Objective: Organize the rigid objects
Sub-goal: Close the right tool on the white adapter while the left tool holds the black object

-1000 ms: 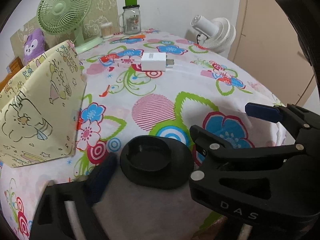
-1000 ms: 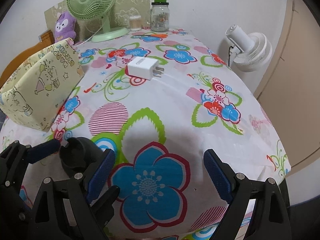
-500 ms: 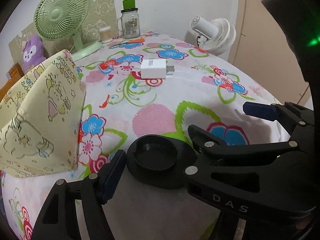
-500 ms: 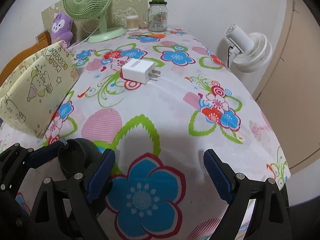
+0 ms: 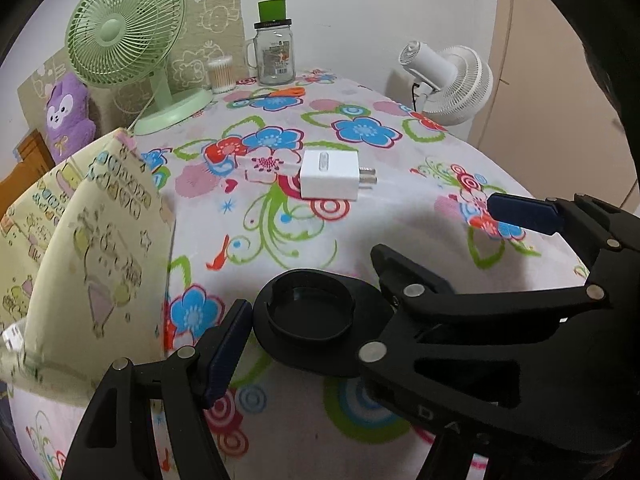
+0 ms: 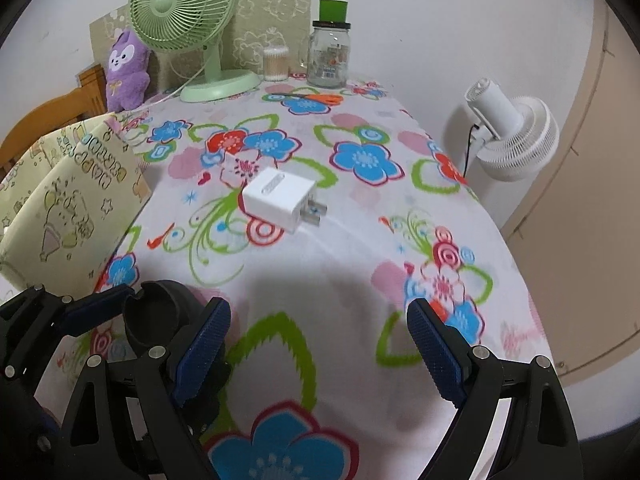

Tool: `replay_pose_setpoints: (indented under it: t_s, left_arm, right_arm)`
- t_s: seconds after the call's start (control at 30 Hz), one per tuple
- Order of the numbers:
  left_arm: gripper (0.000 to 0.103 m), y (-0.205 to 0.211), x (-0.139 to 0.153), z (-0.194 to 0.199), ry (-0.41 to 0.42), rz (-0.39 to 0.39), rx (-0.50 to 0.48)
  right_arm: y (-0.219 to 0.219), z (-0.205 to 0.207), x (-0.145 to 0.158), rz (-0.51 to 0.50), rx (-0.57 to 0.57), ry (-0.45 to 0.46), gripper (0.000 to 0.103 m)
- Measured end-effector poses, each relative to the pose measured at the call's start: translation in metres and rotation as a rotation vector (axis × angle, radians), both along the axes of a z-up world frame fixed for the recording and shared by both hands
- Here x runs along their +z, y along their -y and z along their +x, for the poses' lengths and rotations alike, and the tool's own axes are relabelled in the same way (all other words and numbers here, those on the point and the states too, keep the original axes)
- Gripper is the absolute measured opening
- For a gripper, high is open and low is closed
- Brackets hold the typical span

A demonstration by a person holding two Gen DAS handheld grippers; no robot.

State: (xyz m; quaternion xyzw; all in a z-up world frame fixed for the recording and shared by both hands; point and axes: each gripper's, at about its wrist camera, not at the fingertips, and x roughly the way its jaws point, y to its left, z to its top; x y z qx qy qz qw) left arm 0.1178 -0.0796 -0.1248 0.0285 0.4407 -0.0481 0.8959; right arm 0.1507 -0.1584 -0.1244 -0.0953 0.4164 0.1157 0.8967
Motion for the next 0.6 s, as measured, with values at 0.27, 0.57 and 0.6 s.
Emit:
replay_pose_setpoints:
  t_s: [0.27, 0.57, 0.6]
  left_arm:
    - [0.076, -0.003, 0.000, 0.023, -0.015, 0.009, 0.046]
    - [0.076, -0.012, -0.003, 0.045, -0.038, 0.023, 0.105]
    - [0.076, -0.013, -0.003, 0.048, -0.041, 0.025, 0.112]
  right_arm:
    - [-0.004, 0.028, 0.001, 0.009, 0.024, 0.005, 0.092]
    - [-0.013, 0.056, -0.006, 0.036, 0.064, -0.007, 0.092]
    - [-0.014, 0.060, -0.007, 0.038, 0.070, -0.010, 0.092]
